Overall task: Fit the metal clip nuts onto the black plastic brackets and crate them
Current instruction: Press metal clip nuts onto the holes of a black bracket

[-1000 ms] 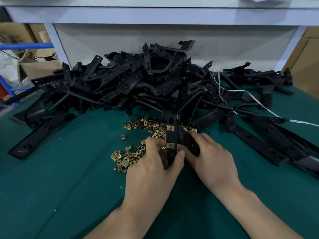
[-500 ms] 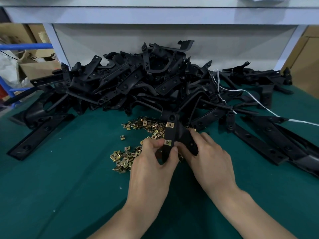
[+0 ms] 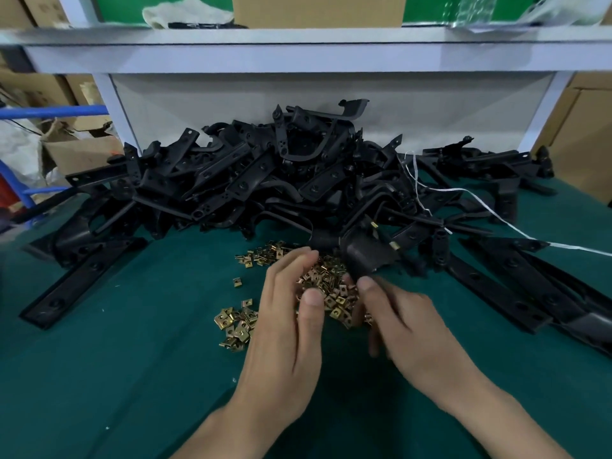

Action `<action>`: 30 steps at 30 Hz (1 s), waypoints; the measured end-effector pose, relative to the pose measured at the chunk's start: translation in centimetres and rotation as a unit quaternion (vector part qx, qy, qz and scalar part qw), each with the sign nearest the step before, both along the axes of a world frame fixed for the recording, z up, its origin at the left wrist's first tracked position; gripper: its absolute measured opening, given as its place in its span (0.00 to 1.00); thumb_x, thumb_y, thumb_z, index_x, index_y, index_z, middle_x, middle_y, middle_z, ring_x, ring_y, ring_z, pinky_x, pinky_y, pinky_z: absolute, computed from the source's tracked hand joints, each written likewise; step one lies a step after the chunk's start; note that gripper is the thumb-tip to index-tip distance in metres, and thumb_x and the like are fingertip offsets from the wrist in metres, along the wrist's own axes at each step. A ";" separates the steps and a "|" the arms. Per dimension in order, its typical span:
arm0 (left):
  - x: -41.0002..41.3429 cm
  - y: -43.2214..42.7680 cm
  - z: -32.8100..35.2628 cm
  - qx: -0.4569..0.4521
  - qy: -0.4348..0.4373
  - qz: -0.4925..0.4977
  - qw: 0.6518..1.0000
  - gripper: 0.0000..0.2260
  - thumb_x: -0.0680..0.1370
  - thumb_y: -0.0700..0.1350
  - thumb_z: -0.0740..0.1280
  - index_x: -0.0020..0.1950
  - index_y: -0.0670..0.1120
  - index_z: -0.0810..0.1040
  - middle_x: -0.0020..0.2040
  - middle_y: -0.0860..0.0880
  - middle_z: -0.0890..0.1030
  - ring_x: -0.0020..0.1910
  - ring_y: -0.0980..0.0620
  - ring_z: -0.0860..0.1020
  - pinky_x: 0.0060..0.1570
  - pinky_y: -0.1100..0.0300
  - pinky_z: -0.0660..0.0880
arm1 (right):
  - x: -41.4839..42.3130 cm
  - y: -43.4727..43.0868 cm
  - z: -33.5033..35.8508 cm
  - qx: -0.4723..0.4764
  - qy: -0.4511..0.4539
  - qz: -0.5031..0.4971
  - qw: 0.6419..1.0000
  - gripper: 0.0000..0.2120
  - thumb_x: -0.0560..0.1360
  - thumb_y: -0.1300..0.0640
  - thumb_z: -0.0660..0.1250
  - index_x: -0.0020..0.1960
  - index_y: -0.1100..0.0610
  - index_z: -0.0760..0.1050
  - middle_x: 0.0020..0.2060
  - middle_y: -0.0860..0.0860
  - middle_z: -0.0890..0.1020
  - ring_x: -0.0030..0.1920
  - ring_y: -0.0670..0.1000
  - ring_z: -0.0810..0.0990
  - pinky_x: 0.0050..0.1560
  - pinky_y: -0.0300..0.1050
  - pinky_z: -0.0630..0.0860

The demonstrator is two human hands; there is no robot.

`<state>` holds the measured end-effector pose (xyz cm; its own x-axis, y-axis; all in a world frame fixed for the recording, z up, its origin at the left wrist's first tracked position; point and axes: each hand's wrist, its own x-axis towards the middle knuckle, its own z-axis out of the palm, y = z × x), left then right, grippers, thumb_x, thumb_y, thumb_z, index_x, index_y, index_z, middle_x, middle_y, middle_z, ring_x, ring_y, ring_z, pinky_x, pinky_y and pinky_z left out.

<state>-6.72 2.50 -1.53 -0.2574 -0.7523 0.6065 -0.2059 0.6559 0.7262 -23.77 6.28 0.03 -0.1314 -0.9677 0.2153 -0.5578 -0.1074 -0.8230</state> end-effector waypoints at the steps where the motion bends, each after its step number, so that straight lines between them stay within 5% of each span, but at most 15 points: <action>1: 0.0 -0.1 0.1 0.010 -0.003 0.005 1.000 0.17 0.86 0.53 0.51 0.75 0.56 0.65 0.72 0.57 0.70 0.73 0.52 0.68 0.67 0.64 0.67 | 0.0 0.1 0.4 0.053 -0.114 0.042 0.991 0.32 0.78 0.29 0.49 0.41 0.52 0.80 0.28 0.50 0.80 0.26 0.47 0.78 0.30 0.39 0.74; 4: 0.3 -0.5 -0.1 0.042 -0.044 -0.008 0.998 0.25 0.83 0.40 0.59 0.77 0.60 0.60 0.71 0.57 0.71 0.74 0.55 0.68 0.70 0.63 0.65 | -0.1 0.3 1.2 0.179 -0.316 0.158 0.918 0.31 0.80 0.32 0.49 0.47 0.50 0.84 0.32 0.54 0.81 0.26 0.51 0.77 0.28 0.41 0.75; 8: 0.7 -1.0 -0.5 0.041 -0.147 0.012 0.988 0.40 0.77 0.35 0.68 0.77 0.65 0.54 0.72 0.67 0.63 0.68 0.68 0.67 0.63 0.72 0.68 | -0.1 0.0 0.5 0.239 -0.343 0.205 0.885 0.40 0.77 0.28 0.55 0.59 0.66 0.76 0.34 0.59 0.78 0.26 0.51 0.76 0.28 0.42 0.74; 10: 0.9 -1.2 -0.5 0.017 -0.189 0.036 0.981 0.40 0.74 0.38 0.70 0.78 0.62 0.55 0.69 0.66 0.62 0.60 0.65 0.71 0.51 0.72 0.72 | -0.1 -0.1 0.1 0.269 -0.346 0.219 0.872 0.44 0.75 0.27 0.56 0.62 0.70 0.73 0.33 0.56 0.78 0.26 0.51 0.75 0.28 0.42 0.74; 15: 1.4 -1.7 -0.2 -0.025 -0.258 0.093 0.961 0.35 0.65 0.31 0.73 0.68 0.52 0.70 0.61 0.57 0.71 0.53 0.50 0.77 0.48 0.54 0.76 | 0.1 -0.2 -0.3 0.303 -0.349 0.285 0.840 0.32 0.81 0.31 0.52 0.63 0.55 0.79 0.36 0.53 0.79 0.28 0.50 0.78 0.31 0.42 0.77; 18: 1.2 -1.8 0.1 -0.062 -0.259 0.109 0.958 0.30 0.64 0.28 0.74 0.62 0.46 0.75 0.51 0.52 0.79 0.48 0.48 0.78 0.46 0.56 0.74 | 0.0 -0.2 -0.4 0.264 -0.315 0.225 0.883 0.37 0.77 0.26 0.53 0.54 0.58 0.81 0.39 0.60 0.83 0.32 0.56 0.81 0.33 0.48 0.80; 20: 1.3 -1.9 0.3 -0.082 -0.254 0.118 0.956 0.29 0.63 0.26 0.73 0.61 0.44 0.76 0.50 0.49 0.81 0.48 0.52 0.75 0.45 0.61 0.71 | -0.5 -0.2 -0.6 0.156 -0.181 0.096 0.966 0.41 0.73 0.22 0.53 0.42 0.60 0.79 0.34 0.59 0.81 0.31 0.58 0.79 0.33 0.53 0.77; 22: 1.5 -2.1 0.3 -0.097 -0.250 0.124 0.955 0.29 0.62 0.25 0.72 0.61 0.43 0.76 0.50 0.49 0.80 0.48 0.54 0.72 0.47 0.60 0.67 | -1.3 -0.5 -1.0 0.028 -0.070 -0.015 0.997 0.37 0.74 0.23 0.52 0.34 0.57 0.72 0.27 0.55 0.75 0.28 0.52 0.74 0.33 0.51 0.72; 24: 1.7 -2.2 0.4 -0.101 -0.250 0.122 0.955 0.28 0.64 0.26 0.71 0.61 0.44 0.75 0.50 0.50 0.80 0.48 0.54 0.72 0.47 0.61 0.67 | -2.0 -0.7 -1.4 -0.042 -0.043 -0.066 0.996 0.30 0.76 0.26 0.53 0.36 0.52 0.69 0.29 0.55 0.71 0.29 0.52 0.70 0.33 0.50 0.69; 27: 1.8 -2.2 0.3 -0.100 -0.259 0.108 0.955 0.25 0.66 0.29 0.69 0.61 0.45 0.75 0.50 0.50 0.80 0.48 0.54 0.72 0.46 0.61 0.66 | -2.5 -0.9 -1.5 -0.060 -0.086 -0.028 0.994 0.11 0.77 0.36 0.60 0.53 0.40 0.73 0.41 0.45 0.78 0.35 0.52 0.76 0.37 0.46 0.73; 30: 1.8 -2.1 0.3 -0.093 -0.261 0.085 0.957 0.25 0.66 0.31 0.69 0.62 0.46 0.75 0.52 0.51 0.80 0.49 0.52 0.75 0.47 0.61 0.70 | -2.2 -0.9 -1.7 -0.044 -0.032 0.056 0.997 0.18 0.75 0.43 0.64 0.64 0.34 0.70 0.57 0.37 0.78 0.46 0.45 0.81 0.47 0.36 0.75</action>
<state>-4.90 0.37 -1.28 -0.4448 -0.7022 0.5560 -0.6240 0.6883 0.3700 -25.98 5.33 -1.66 -0.0391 -0.9551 0.2938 -0.4847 -0.2390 -0.8414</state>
